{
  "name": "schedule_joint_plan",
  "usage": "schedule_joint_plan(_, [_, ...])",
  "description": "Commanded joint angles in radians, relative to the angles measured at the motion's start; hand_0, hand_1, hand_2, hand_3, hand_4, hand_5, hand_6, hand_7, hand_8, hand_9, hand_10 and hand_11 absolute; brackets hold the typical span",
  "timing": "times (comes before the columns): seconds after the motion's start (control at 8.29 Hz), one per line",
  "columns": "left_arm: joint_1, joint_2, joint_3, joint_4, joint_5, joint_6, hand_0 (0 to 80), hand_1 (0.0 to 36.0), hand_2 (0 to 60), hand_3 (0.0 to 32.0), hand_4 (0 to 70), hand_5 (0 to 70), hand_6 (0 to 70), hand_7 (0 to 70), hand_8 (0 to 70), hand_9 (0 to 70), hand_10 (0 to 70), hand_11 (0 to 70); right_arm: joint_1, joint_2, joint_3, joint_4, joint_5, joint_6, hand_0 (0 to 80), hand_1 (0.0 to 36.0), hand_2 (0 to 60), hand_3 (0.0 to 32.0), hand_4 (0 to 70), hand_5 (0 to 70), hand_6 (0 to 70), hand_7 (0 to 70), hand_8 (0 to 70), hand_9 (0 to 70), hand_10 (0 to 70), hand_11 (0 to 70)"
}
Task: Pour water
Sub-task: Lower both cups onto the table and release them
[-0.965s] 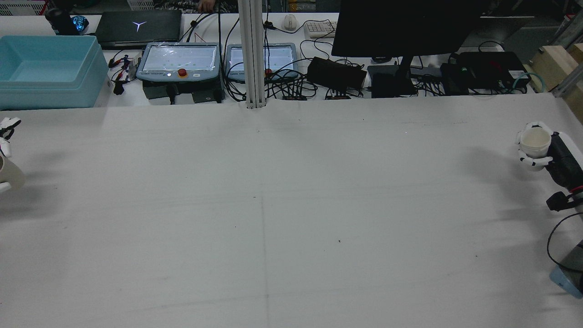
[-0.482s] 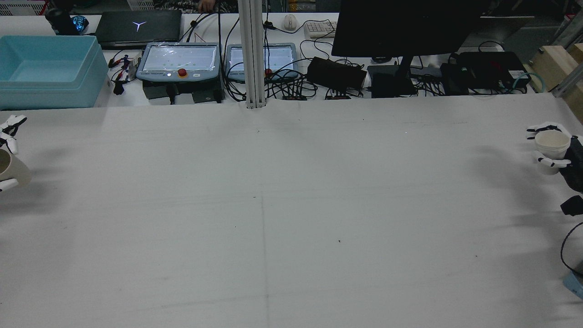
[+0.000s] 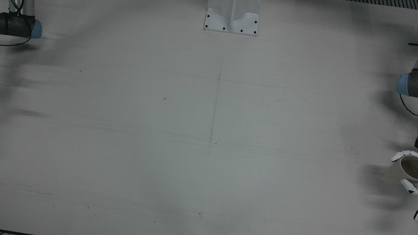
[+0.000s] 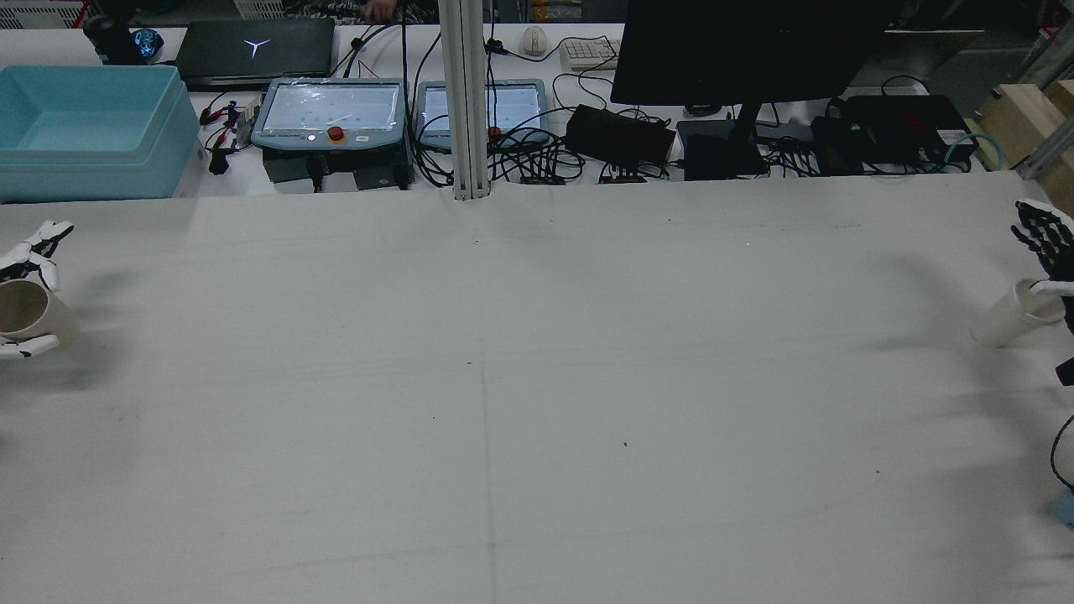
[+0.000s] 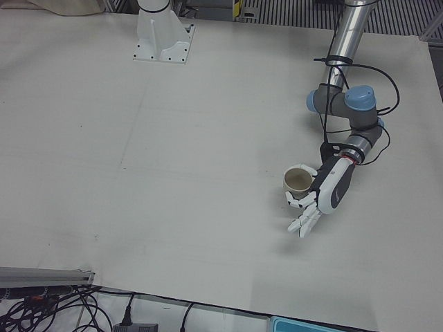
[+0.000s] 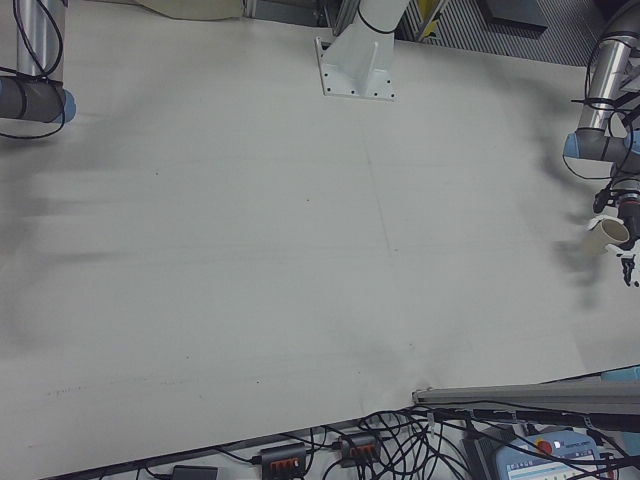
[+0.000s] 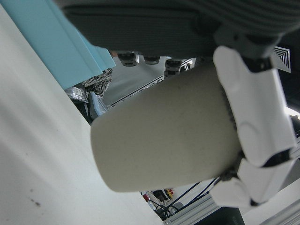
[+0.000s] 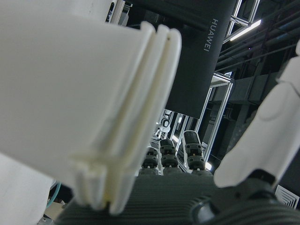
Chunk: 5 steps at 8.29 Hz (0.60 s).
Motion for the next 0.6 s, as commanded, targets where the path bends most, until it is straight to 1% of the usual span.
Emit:
schedule_joint_plan(0.0, [0.120,-0.019,0.060,-0.010,-0.094,0.000,46.6,24.1,60.0,0.0,45.7,70.0,4.2,10.4,0.4,0.6,1.9,3.4,0.034,-0.002,0.042,-0.001,-0.004,0.003,46.9,2.7,0.0,0.0,4.1,22.9,10.0,12.4,12.7,3.3,3.7,5.6])
schedule_joint_plan(0.12, [0.135,-0.028,0.067,-0.008,-0.099,0.002,46.5,20.8,57.6,0.0,44.7,70.0,4.3,10.5,0.5,0.7,1.8,3.1,0.049,-0.004,0.055,-0.002,-0.004,0.000,46.9,2.7,0.0,0.0,4.1,22.9,10.0,12.4,12.7,3.3,3.7,5.6])
schedule_joint_plan(0.24, [0.135,-0.029,0.065,-0.008,-0.099,0.000,46.3,17.0,43.3,0.0,42.9,70.0,4.3,10.5,0.6,0.7,1.5,2.5,0.059,-0.004,0.062,-0.002,-0.005,0.001,36.7,0.0,0.0,32.0,0.0,0.0,0.0,0.0,2.5,0.0,0.0,0.0])
schedule_joint_plan(0.36, [0.135,-0.031,0.062,-0.007,-0.098,-0.006,45.6,12.6,29.2,0.0,37.9,70.0,3.9,10.4,0.4,0.6,0.6,1.0,0.062,-0.004,0.062,-0.002,-0.005,0.001,36.9,0.0,0.0,32.0,0.0,0.0,0.0,0.0,2.8,0.0,0.0,0.0])
schedule_joint_plan(0.48, [0.135,-0.037,0.059,0.002,-0.096,-0.009,44.7,9.9,18.6,0.0,34.5,53.4,2.7,9.2,0.1,0.4,0.0,0.0,0.063,-0.005,0.062,-0.002,-0.007,0.001,37.0,0.0,0.0,32.0,0.0,0.0,0.0,0.0,3.1,0.0,0.0,0.0])
